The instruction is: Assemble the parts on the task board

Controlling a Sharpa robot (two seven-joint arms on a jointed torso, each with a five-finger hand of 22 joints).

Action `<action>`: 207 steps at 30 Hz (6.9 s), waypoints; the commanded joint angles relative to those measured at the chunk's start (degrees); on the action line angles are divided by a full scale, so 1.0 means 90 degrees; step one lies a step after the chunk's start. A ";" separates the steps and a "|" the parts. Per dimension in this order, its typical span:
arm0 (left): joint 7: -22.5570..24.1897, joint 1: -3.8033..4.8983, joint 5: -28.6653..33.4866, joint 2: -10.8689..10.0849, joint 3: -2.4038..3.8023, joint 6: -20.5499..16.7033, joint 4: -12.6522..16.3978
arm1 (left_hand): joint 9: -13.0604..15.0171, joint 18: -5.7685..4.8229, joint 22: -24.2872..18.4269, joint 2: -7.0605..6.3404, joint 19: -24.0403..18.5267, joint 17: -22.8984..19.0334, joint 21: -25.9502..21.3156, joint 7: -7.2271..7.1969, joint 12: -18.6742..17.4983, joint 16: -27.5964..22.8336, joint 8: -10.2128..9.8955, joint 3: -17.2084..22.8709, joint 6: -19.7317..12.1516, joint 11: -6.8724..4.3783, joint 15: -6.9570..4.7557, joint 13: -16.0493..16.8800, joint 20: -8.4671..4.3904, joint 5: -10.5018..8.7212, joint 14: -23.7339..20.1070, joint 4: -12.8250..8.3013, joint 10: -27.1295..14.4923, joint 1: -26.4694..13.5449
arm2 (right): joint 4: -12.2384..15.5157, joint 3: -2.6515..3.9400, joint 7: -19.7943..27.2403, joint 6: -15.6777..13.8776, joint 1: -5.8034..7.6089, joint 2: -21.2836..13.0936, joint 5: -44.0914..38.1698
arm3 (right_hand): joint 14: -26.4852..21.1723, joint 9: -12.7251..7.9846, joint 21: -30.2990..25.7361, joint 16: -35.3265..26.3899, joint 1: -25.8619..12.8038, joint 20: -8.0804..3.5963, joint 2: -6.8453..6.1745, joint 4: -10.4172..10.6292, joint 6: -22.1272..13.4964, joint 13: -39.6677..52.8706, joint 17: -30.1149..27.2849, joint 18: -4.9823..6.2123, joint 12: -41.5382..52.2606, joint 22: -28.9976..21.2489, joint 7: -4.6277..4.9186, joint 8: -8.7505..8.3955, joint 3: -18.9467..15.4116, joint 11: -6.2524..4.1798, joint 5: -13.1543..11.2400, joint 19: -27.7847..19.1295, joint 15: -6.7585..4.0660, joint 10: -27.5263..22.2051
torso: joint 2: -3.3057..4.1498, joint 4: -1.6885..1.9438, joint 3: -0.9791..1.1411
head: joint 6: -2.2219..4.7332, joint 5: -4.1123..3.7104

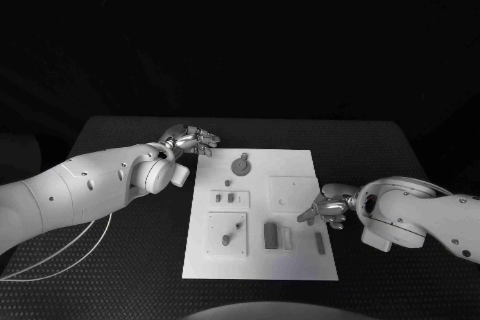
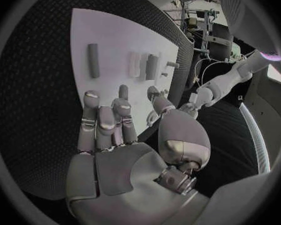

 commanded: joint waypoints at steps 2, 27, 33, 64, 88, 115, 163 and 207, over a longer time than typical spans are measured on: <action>0.0088 0.0004 -0.0013 -0.0001 0.0004 0.0069 -0.0006 | -0.0005 -0.0006 0.0007 0.0002 0.0015 0.0012 0.0018 0.0021 -0.0019 -0.0034 0.0001 -0.0005 -0.0007 -0.0025 -0.0005 0.0012 -0.0005 0.0008 0.0048 0.0038 -0.0014 -0.0060 | 0.0089 -0.0005 -0.0049 0.0456 -0.0007 -0.0200 -0.0191 | -0.0012 0.0017 -0.0004 -0.0026 0.0098 -0.0007 0.0085 -0.0128 -0.0007 -0.0016 -0.0030 0.0051 -0.0029 0.0086 0.0041 0.0029 -0.0019 -0.0004 -0.0024 -0.0013 0.0014 0.0025 | 0.0005 -0.0015 0.0013 | 0.0067 -0.0146; 0.0095 0.0001 -0.0071 -0.0008 0.0001 0.0099 -0.0002 | 0.0005 -0.0009 0.0036 0.0018 0.0022 0.0039 0.0031 -0.0002 -0.0021 -0.0044 0.0028 -0.0023 0.0043 -0.0029 -0.0007 0.0036 -0.0010 0.0006 0.0053 0.0052 -0.0010 -0.0078 | -0.0111 -0.0113 -0.0100 0.0548 -0.0530 -0.0257 -0.0826 | 0.0097 0.0053 0.0006 -0.0017 0.0468 0.0026 0.0108 -0.0121 0.0080 -0.0007 0.0139 0.0051 -0.0011 0.0095 0.0015 0.0077 -0.0262 -0.0027 -0.0025 -0.0016 0.0011 0.0079 | 0.0004 0.0005 0.0006 | -0.0097 -0.0334; 0.0083 0.0001 -0.0071 -0.0013 0.0001 0.0112 -0.0001 | 0.0005 -0.0009 0.0039 0.0019 0.0021 0.0041 0.0032 -0.0002 -0.0022 -0.0044 0.0028 -0.0026 0.0043 -0.0029 -0.0008 0.0037 -0.0011 0.0006 0.0054 0.0052 -0.0011 -0.0080 | -0.0126 -0.0133 -0.0099 0.0449 -0.0555 -0.0158 -0.0902 | 0.0120 0.0053 0.0002 -0.0019 0.0414 0.0026 0.0101 -0.0104 0.0093 -0.0006 0.0156 0.0051 -0.0007 0.0088 0.0010 0.0079 -0.0290 -0.0031 -0.0025 -0.0003 0.0009 0.0091 | 0.0003 -0.0003 0.0002 | -0.0126 -0.0330; -0.0005 0.0001 -0.0070 -0.0058 -0.0001 0.0146 0.0049 | -0.0004 -0.0009 0.0065 0.0009 0.0014 0.0063 0.0037 0.0008 -0.0044 -0.0051 0.0010 -0.0046 0.0015 -0.0015 -0.0010 0.0046 -0.0015 0.0004 0.0057 0.0050 -0.0048 -0.0091 | -0.0190 -0.0190 -0.0146 0.0731 -0.0780 0.0418 -0.2698 | 0.0066 0.0037 -0.0012 -0.0053 0.1177 0.0025 -0.0029 -0.0146 0.0042 -0.0004 0.0067 0.0051 -0.0029 0.0104 0.0032 0.0030 -0.0261 -0.0010 -0.0025 -0.0035 0.0026 0.0080 | 0.0002 -0.0001 0.0001 | -0.0170 -0.0263; -0.0016 0.0001 -0.0086 -0.0069 -0.0003 0.0149 0.0098 | -0.0009 -0.0008 0.0080 0.0010 0.0016 0.0076 0.0041 0.0018 -0.0052 -0.0054 -0.0003 -0.0051 -0.0008 -0.0009 -0.0012 0.0052 -0.0017 0.0004 0.0062 0.0052 -0.0064 -0.0094 | -0.0121 -0.0195 -0.0083 -0.0266 -0.0775 0.0430 -0.0923 | 0.0196 -0.0021 0.0031 -0.0043 0.1512 0.0090 0.0714 -0.0156 0.0159 -0.0010 0.0211 0.0051 -0.0007 0.0122 0.0007 0.0026 0.0671 -0.0031 -0.0023 -0.0022 0.0064 0.0195 | 0.0000 -0.0005 0.0001 | -0.0213 -0.0232; -0.0025 0.0001 -0.0124 -0.0078 -0.0004 0.0166 0.0109 | -0.0010 -0.0008 0.0093 0.0002 0.0012 0.0088 0.0041 0.0019 -0.0055 -0.0062 -0.0003 -0.0047 -0.0009 -0.0006 -0.0013 0.0059 -0.0018 0.0008 0.0061 0.0046 -0.0075 -0.0081 | 0.0115 -0.0186 0.0168 -0.1215 -0.0634 0.0497 -0.0172 | 0.0297 -0.0005 0.0087 -0.0042 0.1444 0.0053 0.0630 -0.0158 0.0228 -0.0003 0.0268 0.0051 0.0012 0.0114 -0.0027 0.0069 0.0780 -0.0067 -0.0023 0.0045 0.0031 0.0274 | 0.0002 -0.0003 0.0005 | -0.0214 -0.0220; -0.0055 0.0002 -0.0126 -0.0097 -0.0005 0.0167 0.0130 | -0.0015 -0.0009 0.0109 -0.0009 0.0009 0.0103 0.0041 0.0027 -0.0062 -0.0071 -0.0014 -0.0054 -0.0027 0.0002 -0.0012 0.0067 -0.0018 0.0007 0.0063 0.0053 -0.0097 -0.0092 | -0.0078 -0.0189 0.0055 -0.0897 -0.0652 0.0817 0.0200 | 0.0262 -0.0022 0.0071 -0.0080 0.1216 0.0056 0.0406 -0.0131 0.0206 -0.0001 0.0181 0.0051 -0.0023 0.0087 -0.0009 0.0052 0.0803 -0.0049 -0.0024 0.0064 0.0009 0.0263 | 0.0000 -0.0005 0.0005 | -0.0236 -0.0164; -0.0099 0.0002 -0.0142 -0.0100 -0.0006 0.0164 0.0129 | -0.0018 -0.0009 0.0124 -0.0016 0.0004 0.0119 0.0039 0.0033 -0.0069 -0.0083 -0.0021 -0.0056 -0.0041 0.0012 -0.0010 0.0074 -0.0017 0.0006 0.0062 0.0071 -0.0126 -0.0108 | -0.0060 -0.0189 0.0137 -0.0820 -0.0658 0.0827 0.0247 | 0.0178 -0.0076 -0.0008 -0.0134 0.0576 0.0043 -0.0528 0.0508 0.0171 0.0011 0.0043 0.0051 -0.0082 0.0042 0.0016 0.0014 0.1117 -0.0027 -0.0025 0.0140 0.0010 0.0239 | 0.0001 -0.0007 0.0003 | -0.0230 -0.0139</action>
